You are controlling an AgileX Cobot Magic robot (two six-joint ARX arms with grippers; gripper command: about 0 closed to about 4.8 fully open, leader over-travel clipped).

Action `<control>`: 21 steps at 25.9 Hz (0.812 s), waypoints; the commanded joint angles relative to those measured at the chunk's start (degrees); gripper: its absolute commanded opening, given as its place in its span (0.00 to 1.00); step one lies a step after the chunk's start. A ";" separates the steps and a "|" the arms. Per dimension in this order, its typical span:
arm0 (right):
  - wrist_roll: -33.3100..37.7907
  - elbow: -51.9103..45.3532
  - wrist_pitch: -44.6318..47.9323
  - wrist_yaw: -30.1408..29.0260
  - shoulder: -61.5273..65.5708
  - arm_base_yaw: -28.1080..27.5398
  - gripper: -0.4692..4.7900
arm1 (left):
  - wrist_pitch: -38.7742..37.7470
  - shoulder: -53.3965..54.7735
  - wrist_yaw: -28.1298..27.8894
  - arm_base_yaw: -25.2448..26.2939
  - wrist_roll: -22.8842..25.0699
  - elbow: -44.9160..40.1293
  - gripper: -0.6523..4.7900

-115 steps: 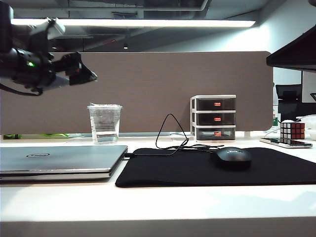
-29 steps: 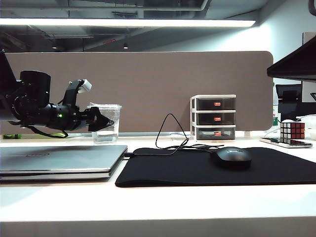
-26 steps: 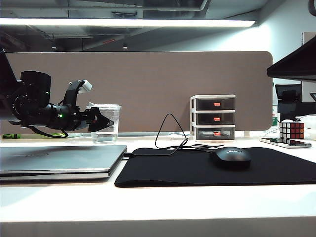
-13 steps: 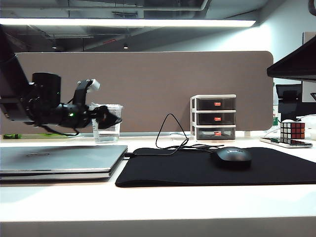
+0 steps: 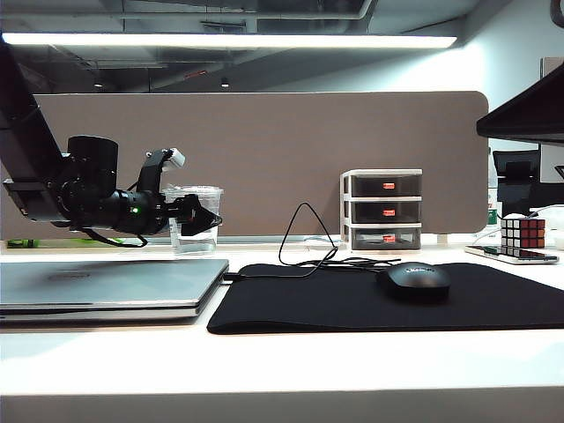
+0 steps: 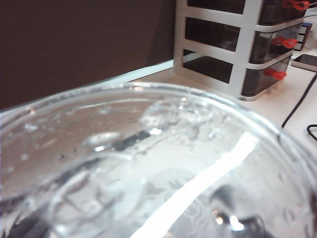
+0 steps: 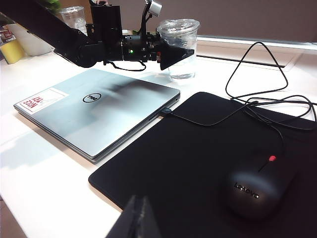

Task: Pick up the coffee cup and place it over the laptop.

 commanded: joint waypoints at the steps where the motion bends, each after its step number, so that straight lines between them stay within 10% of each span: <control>1: 0.02 0.39 1.07 -0.11 -0.09 0.07 0.08 | 0.44 -0.35 -0.35 0.11 -0.04 0.24 1.00; 10: 0.02 0.39 1.07 -0.13 -0.09 0.07 0.08 | 0.72 -0.37 1.01 0.11 -0.04 0.24 0.90; 16: 0.04 0.39 1.07 -0.13 -0.09 0.07 0.08 | 3.26 -0.37 3.37 0.15 -0.09 0.24 0.56; 21: 0.07 0.39 1.05 -0.13 -0.09 0.07 0.08 | 4.07 -1.22 5.44 0.70 -4.24 0.13 0.56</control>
